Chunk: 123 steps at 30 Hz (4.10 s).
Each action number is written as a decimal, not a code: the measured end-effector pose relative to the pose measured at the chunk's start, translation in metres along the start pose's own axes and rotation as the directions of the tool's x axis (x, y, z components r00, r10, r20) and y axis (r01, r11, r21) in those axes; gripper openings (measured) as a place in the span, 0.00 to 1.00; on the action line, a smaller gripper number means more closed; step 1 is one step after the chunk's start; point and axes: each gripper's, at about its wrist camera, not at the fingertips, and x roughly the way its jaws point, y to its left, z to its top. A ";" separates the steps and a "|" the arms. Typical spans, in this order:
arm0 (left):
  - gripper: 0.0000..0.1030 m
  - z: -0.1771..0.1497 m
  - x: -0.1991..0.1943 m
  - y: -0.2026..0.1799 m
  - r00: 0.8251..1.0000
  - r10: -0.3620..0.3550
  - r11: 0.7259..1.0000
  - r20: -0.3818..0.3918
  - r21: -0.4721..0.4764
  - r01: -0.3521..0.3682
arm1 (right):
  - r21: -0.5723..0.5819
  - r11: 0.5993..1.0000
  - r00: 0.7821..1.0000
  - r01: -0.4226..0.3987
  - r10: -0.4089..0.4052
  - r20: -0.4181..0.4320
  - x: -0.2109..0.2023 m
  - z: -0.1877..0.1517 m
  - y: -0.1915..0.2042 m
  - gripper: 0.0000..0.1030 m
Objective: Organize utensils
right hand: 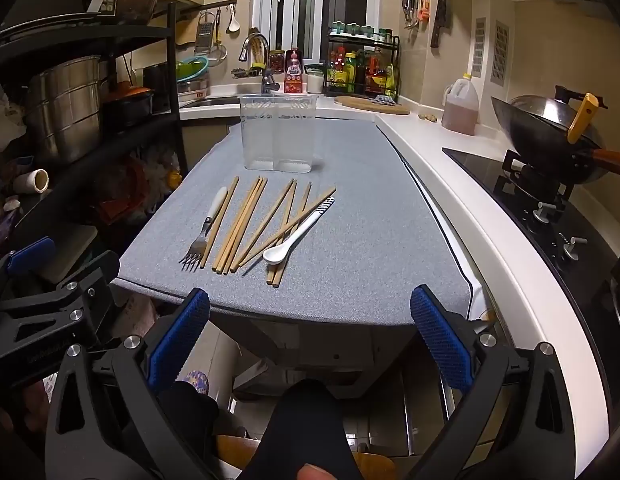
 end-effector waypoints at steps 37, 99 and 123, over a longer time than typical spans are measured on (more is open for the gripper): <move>0.93 0.003 -0.003 0.002 1.000 0.000 1.000 0.003 0.004 0.000 | -0.002 1.000 1.000 0.002 -0.002 0.004 -0.001 -0.002 0.003 0.95; 0.89 0.014 0.128 0.025 0.954 -0.082 0.991 -0.288 -0.128 0.046 | 0.251 0.960 0.975 -0.125 0.165 -0.146 0.147 0.020 -0.021 0.65; 0.89 0.013 0.155 0.029 0.944 -0.058 0.994 -0.325 -0.111 0.023 | 0.214 0.971 0.984 -0.110 0.137 -0.116 0.157 0.020 -0.033 0.01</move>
